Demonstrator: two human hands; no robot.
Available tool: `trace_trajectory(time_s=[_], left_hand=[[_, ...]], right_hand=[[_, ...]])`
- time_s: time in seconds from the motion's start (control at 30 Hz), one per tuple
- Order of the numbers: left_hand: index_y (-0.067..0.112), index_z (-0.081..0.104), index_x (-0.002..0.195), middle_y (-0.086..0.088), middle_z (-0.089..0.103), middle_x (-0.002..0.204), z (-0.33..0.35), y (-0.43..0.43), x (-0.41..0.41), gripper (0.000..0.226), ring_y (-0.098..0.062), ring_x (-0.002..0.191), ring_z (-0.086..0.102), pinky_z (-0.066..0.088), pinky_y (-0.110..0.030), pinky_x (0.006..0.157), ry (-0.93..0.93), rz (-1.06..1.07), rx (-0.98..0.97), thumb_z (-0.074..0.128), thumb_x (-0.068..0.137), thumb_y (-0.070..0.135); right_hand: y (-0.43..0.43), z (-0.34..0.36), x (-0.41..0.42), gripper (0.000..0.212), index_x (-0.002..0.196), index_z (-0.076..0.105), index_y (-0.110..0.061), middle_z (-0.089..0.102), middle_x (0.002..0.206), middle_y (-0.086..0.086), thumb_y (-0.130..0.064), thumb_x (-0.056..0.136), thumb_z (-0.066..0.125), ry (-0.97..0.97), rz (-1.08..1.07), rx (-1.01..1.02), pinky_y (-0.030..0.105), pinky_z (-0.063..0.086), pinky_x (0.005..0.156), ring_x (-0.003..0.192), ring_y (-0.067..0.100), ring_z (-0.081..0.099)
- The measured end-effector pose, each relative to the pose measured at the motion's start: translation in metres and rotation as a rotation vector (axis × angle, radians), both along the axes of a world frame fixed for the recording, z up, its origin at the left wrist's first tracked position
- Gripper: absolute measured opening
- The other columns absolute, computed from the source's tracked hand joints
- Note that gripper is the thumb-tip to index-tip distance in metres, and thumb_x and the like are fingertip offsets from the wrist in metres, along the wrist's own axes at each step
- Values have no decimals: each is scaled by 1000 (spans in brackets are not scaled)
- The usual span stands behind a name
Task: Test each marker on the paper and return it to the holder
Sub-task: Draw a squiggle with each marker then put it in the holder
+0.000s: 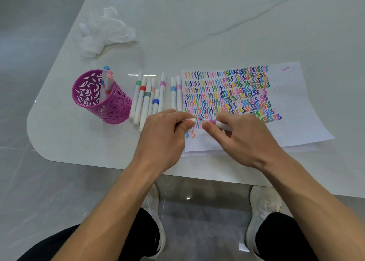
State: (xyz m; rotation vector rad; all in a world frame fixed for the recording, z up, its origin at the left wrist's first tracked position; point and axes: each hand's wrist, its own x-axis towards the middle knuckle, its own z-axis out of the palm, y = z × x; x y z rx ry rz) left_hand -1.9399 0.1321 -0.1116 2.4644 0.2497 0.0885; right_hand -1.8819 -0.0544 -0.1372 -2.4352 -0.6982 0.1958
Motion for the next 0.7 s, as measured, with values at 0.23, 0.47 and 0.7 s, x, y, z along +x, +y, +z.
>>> trace_trajectory(time_s=[0.23, 0.47, 0.7], left_hand=[[23, 71, 120, 14, 61, 95, 0, 4, 0, 28, 6, 73, 55, 37, 6, 62, 20, 59, 58, 65, 94, 33], [27, 72, 119, 18, 57, 89, -5, 7, 0, 28, 8, 74, 53, 31, -1, 63, 52, 67, 101, 69, 92, 35], [30, 73, 114, 18, 57, 87, -11, 7, 0, 24, 6, 70, 51, 28, -1, 65, 81, 41, 136, 70, 91, 35]], right_hand=[[-2, 4, 5, 23, 123, 55, -38, 60, 107, -12, -19, 110, 50, 249, -20, 364, 24, 50, 65, 72, 12, 61], [-1, 4, 8, 44, 117, 78, -27, 75, 107, -15, 1, 102, 47, 452, -31, 498, 26, 58, 87, 97, 7, 71], [1, -1, 4, 22, 110, 75, -29, 70, 87, -4, -18, 91, 80, 331, 0, 368, 21, 58, 74, 79, 12, 67]])
